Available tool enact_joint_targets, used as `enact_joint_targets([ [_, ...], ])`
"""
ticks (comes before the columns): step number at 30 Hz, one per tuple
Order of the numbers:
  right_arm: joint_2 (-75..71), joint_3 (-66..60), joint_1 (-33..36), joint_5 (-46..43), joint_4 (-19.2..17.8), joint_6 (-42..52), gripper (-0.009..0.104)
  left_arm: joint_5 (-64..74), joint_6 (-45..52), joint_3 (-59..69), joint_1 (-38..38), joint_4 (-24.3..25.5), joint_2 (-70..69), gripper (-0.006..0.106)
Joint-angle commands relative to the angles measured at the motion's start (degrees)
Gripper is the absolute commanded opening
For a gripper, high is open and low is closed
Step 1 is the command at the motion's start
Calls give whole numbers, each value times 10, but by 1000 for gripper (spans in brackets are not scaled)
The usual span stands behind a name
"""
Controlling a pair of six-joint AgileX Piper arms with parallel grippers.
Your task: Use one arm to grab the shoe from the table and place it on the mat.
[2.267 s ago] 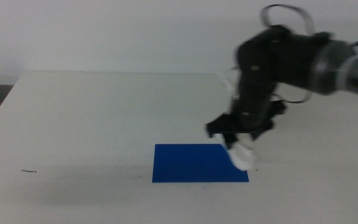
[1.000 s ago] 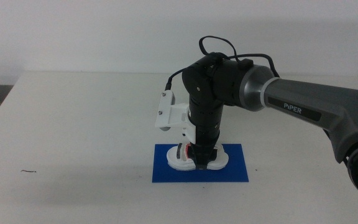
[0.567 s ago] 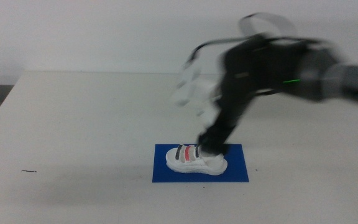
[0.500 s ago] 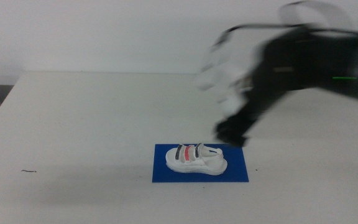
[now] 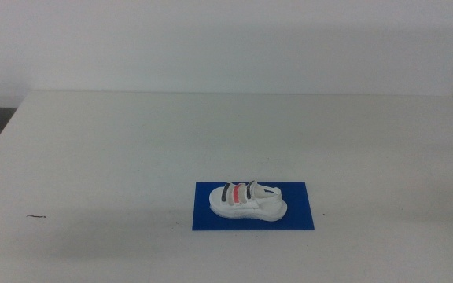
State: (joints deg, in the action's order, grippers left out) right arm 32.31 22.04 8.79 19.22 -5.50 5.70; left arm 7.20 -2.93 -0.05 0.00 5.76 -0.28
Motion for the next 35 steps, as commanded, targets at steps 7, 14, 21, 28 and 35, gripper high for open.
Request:
enact_joint_targets([
  [7,-182,-135,-10,-68,14,-14,78,-6,-2,1,0,-2,3,94],
  [14,-300,-203,-10,-68,13,-14,78,-6,-2,1,0,-2,3,94],
  [21,-323,-215,-10,-70,13,-14,78,-6,-2,1,0,-2,3,94],
  [28,-323,-220,-10,-53,12,-14,78,-6,-2,1,0,-2,3,94],
  [35,-323,-220,-10,-46,14,-14,77,-6,-2,1,0,-2,3,94],
])
